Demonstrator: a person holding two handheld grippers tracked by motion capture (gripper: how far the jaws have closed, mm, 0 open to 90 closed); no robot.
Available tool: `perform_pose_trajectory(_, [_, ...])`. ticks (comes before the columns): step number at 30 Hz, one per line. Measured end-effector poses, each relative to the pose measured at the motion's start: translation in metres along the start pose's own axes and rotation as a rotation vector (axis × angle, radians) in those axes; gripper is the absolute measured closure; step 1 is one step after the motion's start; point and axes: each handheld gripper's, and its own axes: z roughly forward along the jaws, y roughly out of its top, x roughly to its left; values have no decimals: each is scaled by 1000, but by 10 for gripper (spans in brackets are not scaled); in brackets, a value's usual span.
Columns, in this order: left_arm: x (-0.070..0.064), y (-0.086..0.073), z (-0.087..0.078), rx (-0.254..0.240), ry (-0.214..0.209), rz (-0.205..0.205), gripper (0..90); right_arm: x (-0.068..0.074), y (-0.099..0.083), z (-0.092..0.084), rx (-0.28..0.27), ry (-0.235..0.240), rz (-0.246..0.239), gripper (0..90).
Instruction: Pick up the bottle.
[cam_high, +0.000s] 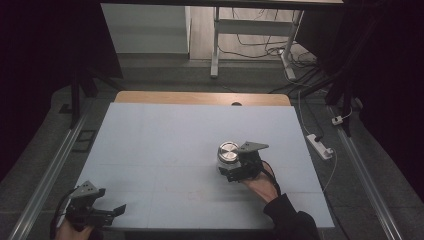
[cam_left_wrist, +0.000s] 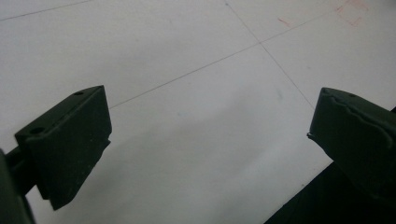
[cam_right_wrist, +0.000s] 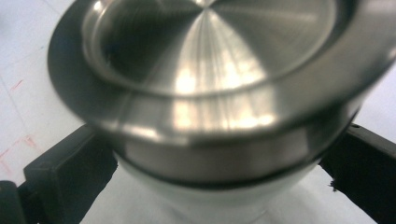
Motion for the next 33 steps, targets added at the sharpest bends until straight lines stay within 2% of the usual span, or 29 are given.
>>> perform_pose_trajectory(5, [0,0,0,0,-1,1,0,-1,2,4,6,-4,-8,0])
perform_pose_trajectory(7, [0,0,0,0,-1,0,0,0,3,6,26,-20,1,0])
perform_pose_trajectory(12, [0,0,0,0,-2,0,0,-1,4,8,28,-24,12,6])
perform_pose_trajectory(17, [0,0,0,0,-2,0,0,2,5,8,-2,-6,-22,119])
perform_pose_trajectory(18, [0,0,0,0,-2,0,0,2,5,8,-2,-6,-22,119])
perform_pose_trajectory(21, [0,0,0,-1,-2,1,0,6,6,6,2,-37,-78,138])
perform_pose_trajectory(33, [0,0,-1,-4,-6,2,0,7,6,4,-5,-39,-110,143])
